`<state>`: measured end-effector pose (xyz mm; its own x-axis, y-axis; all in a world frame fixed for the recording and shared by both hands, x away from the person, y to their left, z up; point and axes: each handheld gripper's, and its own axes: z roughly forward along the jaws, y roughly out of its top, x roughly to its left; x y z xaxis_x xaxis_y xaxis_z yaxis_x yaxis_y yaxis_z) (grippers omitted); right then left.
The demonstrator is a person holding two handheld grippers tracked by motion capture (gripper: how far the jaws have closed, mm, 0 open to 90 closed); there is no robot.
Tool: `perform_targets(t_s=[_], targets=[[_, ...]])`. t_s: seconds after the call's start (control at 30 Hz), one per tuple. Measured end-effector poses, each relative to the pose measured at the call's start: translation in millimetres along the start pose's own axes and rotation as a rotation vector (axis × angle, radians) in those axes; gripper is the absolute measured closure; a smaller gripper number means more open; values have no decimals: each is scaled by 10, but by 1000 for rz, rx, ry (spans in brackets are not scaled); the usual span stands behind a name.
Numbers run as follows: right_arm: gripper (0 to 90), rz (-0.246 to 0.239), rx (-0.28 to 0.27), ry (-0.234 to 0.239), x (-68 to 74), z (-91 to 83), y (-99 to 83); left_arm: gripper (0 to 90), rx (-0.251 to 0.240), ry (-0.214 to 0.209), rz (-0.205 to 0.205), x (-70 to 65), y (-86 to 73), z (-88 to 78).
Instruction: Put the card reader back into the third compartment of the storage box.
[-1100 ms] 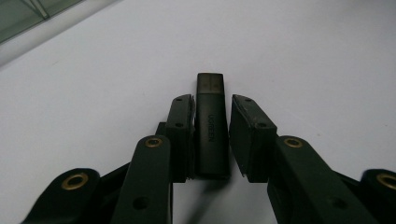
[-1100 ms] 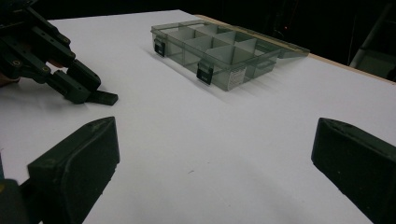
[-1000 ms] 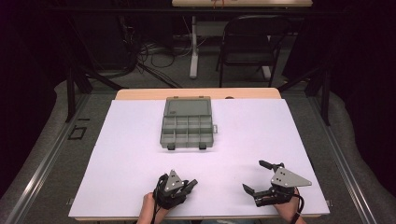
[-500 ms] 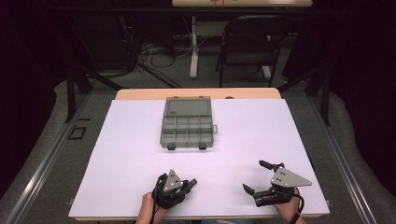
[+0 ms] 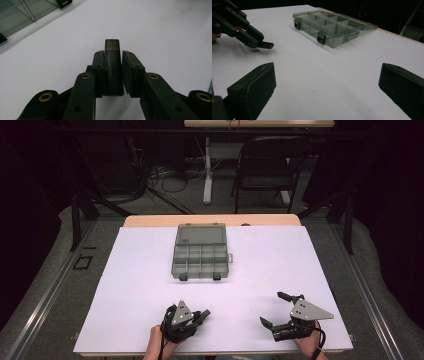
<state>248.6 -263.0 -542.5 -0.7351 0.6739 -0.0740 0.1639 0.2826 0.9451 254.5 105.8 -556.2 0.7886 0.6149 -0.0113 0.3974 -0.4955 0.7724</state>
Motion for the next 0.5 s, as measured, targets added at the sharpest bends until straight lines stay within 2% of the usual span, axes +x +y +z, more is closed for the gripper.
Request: perform_targets(t_s=[0.5], targets=[[8, 3, 6, 0, -4, 7, -7, 731, -33, 9, -15, 55, 24, -67]])
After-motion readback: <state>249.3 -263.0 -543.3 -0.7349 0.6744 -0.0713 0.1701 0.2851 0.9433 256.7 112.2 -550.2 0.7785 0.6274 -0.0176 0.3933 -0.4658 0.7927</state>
